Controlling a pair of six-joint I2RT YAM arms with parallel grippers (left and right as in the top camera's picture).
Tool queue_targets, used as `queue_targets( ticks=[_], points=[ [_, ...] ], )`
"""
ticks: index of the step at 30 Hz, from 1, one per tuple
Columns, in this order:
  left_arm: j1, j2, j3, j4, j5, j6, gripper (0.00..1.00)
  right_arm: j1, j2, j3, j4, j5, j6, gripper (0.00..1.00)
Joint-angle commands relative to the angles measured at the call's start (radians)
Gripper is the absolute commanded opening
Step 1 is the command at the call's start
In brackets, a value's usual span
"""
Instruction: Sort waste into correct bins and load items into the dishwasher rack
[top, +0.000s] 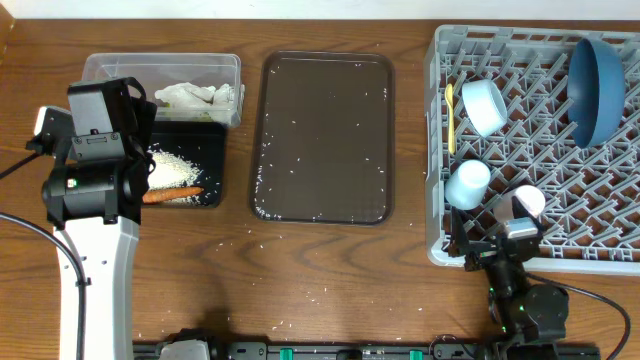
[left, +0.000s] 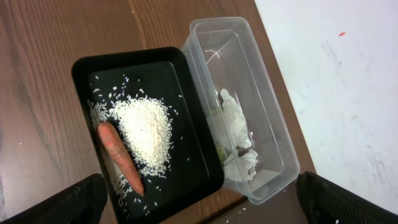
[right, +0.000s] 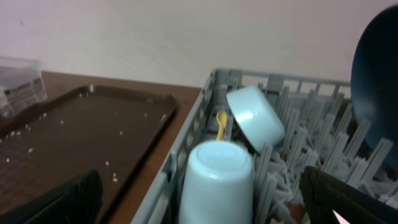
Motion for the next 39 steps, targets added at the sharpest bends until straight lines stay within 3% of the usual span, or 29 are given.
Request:
queue_targets(
  ticks=[1,32,39],
  points=[
    [0.005,-0.007,0.002,-0.003,-0.016,0.013,1.00,-0.016,-0.009,-0.002,-0.014,-0.010,0.017,0.99],
    [0.005,-0.011,0.000,-0.003,-0.016,0.013,0.99,-0.017,-0.008,-0.002,-0.015,-0.010,0.017,0.99],
    [-0.010,-0.123,-0.096,0.005,-0.063,0.013,0.99,-0.017,-0.009,-0.002,-0.014,-0.010,0.017,0.99]
  ],
)
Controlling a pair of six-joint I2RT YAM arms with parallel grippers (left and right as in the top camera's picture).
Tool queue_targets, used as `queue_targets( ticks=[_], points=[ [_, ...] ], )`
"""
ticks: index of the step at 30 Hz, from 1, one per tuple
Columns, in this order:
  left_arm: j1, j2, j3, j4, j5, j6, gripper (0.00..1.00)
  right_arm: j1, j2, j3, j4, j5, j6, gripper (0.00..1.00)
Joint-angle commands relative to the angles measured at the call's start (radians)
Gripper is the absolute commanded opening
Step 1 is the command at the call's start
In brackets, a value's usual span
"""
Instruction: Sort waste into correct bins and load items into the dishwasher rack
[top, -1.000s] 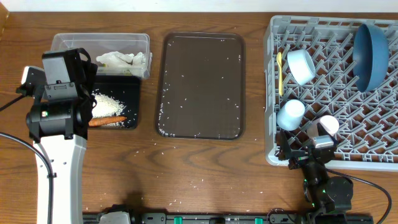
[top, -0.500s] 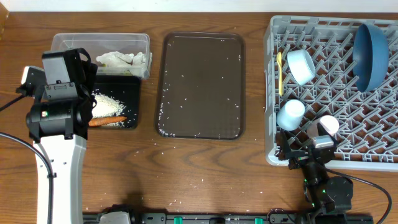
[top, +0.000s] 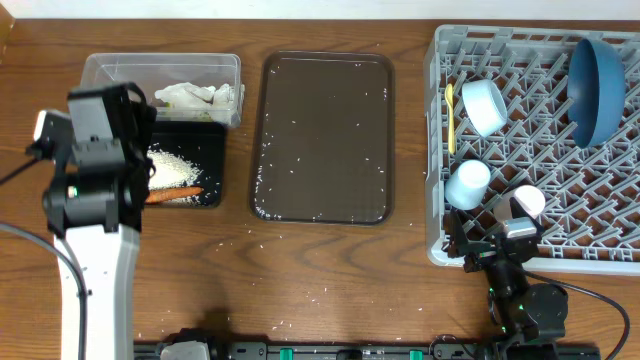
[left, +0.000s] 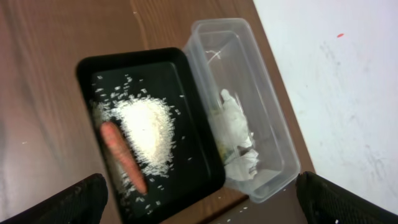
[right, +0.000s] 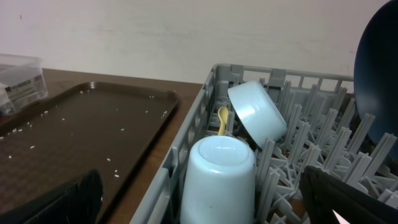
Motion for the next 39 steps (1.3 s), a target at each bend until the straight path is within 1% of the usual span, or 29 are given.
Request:
queue_targets(
  ticks=[1,3,7,10,13,16,18,20,22,24,31,35,39],
  points=[
    [-0.009,-0.103,-0.085,0.000,-0.058,0.013,0.99,-0.017,-0.007,-0.002,-0.003,-0.008,0.010,0.99],
    [-0.009,-0.172,-0.155,0.000,-0.058,0.013,0.99,-0.017,-0.007,-0.002,-0.003,-0.008,0.010,0.99],
    [-0.009,-0.364,-0.371,-0.027,-0.043,0.016,0.99,-0.017,-0.007,-0.002,-0.003,-0.008,0.010,0.99],
    [-0.009,-0.511,-0.527,-0.005,-0.052,0.034,0.99,-0.017,-0.007,-0.002,-0.003,-0.008,0.010,0.99],
    [-0.010,-0.660,-0.665,0.123,0.023,0.323,0.99,-0.017,-0.007,-0.002,-0.003,-0.008,0.010,0.99],
    [-0.010,-0.782,-0.770,0.285,0.173,0.642,0.99,-0.017,-0.007,-0.002,-0.003,-0.008,0.010,0.99],
    [-0.010,-0.843,-0.824,0.380,0.301,0.840,0.99,-0.017,-0.007,-0.002,-0.003,-0.008,0.010,0.99],
    [-0.010,-0.884,-0.866,0.451,0.406,0.986,0.99,-0.017,-0.008,-0.002,-0.003,-0.008,0.010,0.99],
    [-0.010,-0.924,-0.916,0.521,0.500,1.106,0.99,-0.017,-0.007,-0.002,-0.003,-0.008,0.010,0.99],
    [-0.010,-0.951,-0.960,0.573,0.523,1.139,0.99,-0.017,-0.007,-0.002,-0.003,-0.008,0.010,0.99],
    [-0.010,-1.055,-1.121,0.718,0.527,1.138,0.99,-0.017,-0.007,-0.002,-0.003,-0.008,0.010,0.99],
    [-0.010,-1.126,-1.195,0.762,0.525,1.139,0.99,-0.017,-0.008,-0.002,-0.003,-0.008,0.010,0.99],
    [-0.010,-1.184,-1.237,0.767,0.510,1.139,0.99,-0.017,-0.007,-0.002,-0.003,-0.008,0.010,0.99]
  ],
)
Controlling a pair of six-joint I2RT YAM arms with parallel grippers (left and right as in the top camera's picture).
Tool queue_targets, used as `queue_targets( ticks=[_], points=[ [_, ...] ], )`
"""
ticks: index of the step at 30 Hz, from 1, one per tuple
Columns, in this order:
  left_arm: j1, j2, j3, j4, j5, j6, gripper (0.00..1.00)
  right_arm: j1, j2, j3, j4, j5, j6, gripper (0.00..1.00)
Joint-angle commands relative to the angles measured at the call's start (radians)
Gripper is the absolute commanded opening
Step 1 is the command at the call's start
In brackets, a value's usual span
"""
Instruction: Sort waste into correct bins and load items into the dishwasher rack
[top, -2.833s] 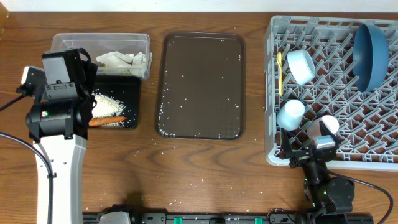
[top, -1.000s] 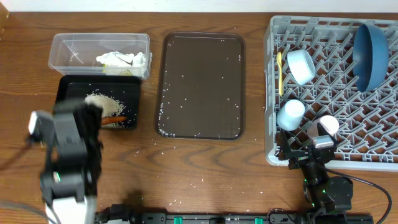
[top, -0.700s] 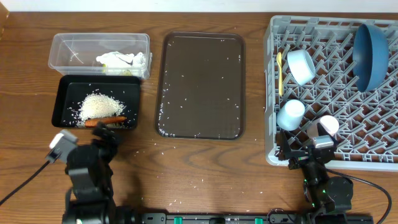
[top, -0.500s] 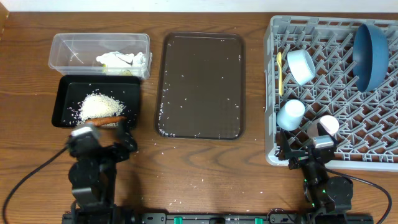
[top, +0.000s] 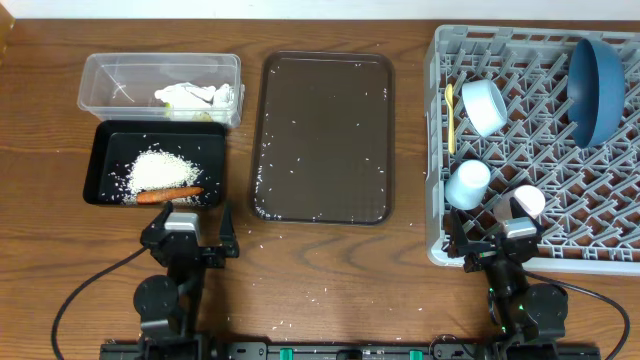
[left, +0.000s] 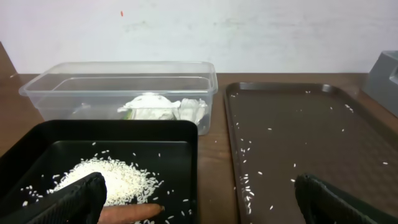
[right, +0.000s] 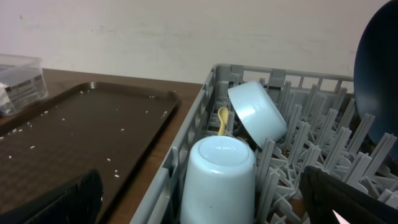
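A black tray (top: 95, 160) holds a heap of rice (left: 106, 177) and a carrot (top: 170, 194). Behind it a clear bin (top: 110, 75) holds crumpled tissue (left: 158, 106). The grey dishwasher rack (top: 434, 215) carries a blue bowl (top: 595, 75), a pale small bowl (right: 255, 112), a yellow spoon (right: 221, 121) and two upturned cups (top: 467, 183). My left gripper (top: 188, 240) sits low at the table's front, just in front of the black tray, open and empty. My right gripper (top: 503, 245) rests open at the rack's front edge, facing the near cup (right: 217, 174).
A brown serving tray (top: 325, 120) with scattered rice grains lies in the middle between the bins and the rack. Loose grains dot the wooden table (top: 330, 270) in front of it. The wall stands behind the bins.
My left arm was raised over the black tray and clear bin, looking down; now it is low at the table's front edge, looking level across them. The right arm has not moved.
My left gripper hung open and empty above the black tray with the rice and carrot at both earlier moments, shifted slightly between them. Now it rests at the table's front. My right gripper stayed open at the rack's front edge throughout.
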Motion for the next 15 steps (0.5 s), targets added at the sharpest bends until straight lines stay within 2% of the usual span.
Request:
queue_targets(
  ticks=[1,9,15],
  points=[
    [-0.003,-0.044,-0.027,0.013,-0.007,0.021,0.99,-0.017,-0.007,-0.002,-0.003,-0.008,0.010,0.99],
    [-0.047,-0.043,-0.062,0.009,-0.126,0.021,0.99,-0.017,-0.007,-0.002,-0.003,-0.008,0.010,0.99],
    [-0.077,-0.043,-0.062,0.008,-0.136,0.021,0.99,-0.017,-0.007,-0.002,-0.003,-0.008,0.010,0.99]
  ],
)
